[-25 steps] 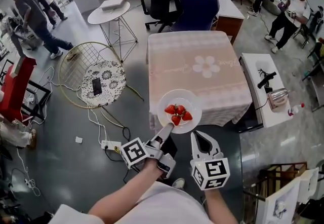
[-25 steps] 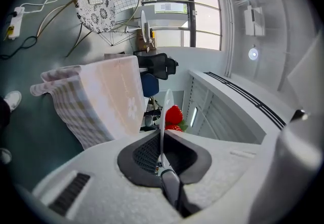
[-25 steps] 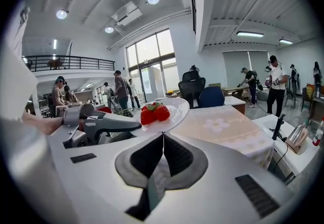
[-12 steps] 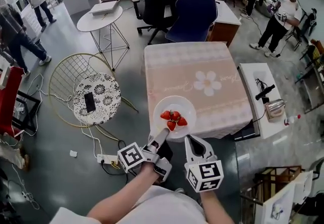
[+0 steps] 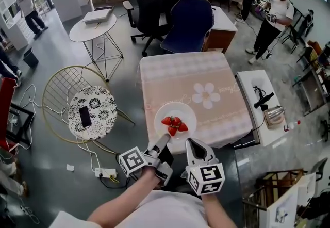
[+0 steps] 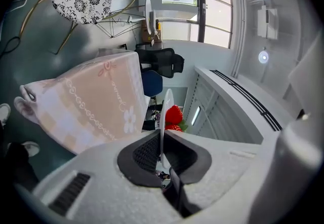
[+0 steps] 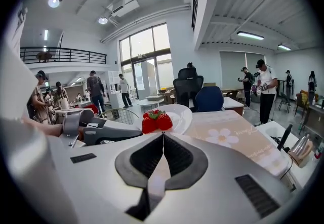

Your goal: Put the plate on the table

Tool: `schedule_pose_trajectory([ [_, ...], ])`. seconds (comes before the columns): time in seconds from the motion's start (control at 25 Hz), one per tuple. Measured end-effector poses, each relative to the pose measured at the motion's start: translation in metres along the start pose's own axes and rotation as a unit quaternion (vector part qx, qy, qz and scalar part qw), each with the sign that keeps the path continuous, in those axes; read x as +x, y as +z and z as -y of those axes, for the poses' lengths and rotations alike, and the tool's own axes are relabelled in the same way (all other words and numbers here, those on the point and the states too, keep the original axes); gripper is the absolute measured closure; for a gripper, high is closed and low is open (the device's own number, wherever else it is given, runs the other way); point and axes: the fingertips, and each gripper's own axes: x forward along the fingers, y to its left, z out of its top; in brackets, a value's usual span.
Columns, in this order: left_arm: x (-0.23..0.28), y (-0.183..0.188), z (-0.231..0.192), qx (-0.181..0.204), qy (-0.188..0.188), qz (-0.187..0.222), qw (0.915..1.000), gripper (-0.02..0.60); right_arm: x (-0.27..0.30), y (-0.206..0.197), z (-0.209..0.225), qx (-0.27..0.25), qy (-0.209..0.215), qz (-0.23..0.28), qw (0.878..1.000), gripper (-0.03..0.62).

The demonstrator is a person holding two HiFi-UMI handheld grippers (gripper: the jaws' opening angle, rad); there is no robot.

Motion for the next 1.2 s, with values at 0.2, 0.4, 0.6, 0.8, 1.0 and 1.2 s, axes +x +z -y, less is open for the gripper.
schedule_pose_trajectory([
  [0.2, 0.016, 0.004, -0.003, 0.005, 0.011, 0.005, 0.9999, 0.568, 0.015, 0.003, 0.014, 0.007, 0.008, 0.003, 1.0, 0.589],
  [0.4, 0.039, 0.006, -0.018, 0.004, 0.028, 0.02, 0.9994, 0.568, 0.035, 0.001, 0.037, 0.009, 0.03, 0.001, 1.0, 0.589],
  [0.6, 0.074, 0.004, -0.031, 0.007, 0.042, 0.034, 0.9985, 0.568, 0.057, 0.003, 0.071, 0.006, 0.054, -0.013, 0.998, 0.589],
  [0.8, 0.107, 0.004, -0.05, 0.003, 0.063, 0.043, 0.997, 0.568, 0.082, 0.001, 0.102, 0.004, 0.075, -0.031, 0.997, 0.589],
  [1.0, 0.136, 0.006, -0.065, 0.007, 0.076, 0.05, 0.9958, 0.568, 0.104, -0.006, 0.128, 0.009, 0.095, -0.047, 0.994, 0.589],
  [1.2, 0.161, 0.01, -0.079, 0.009, 0.089, 0.06, 0.9942, 0.568, 0.121, -0.01, 0.149, 0.012, 0.114, -0.06, 0.992, 0.589],
])
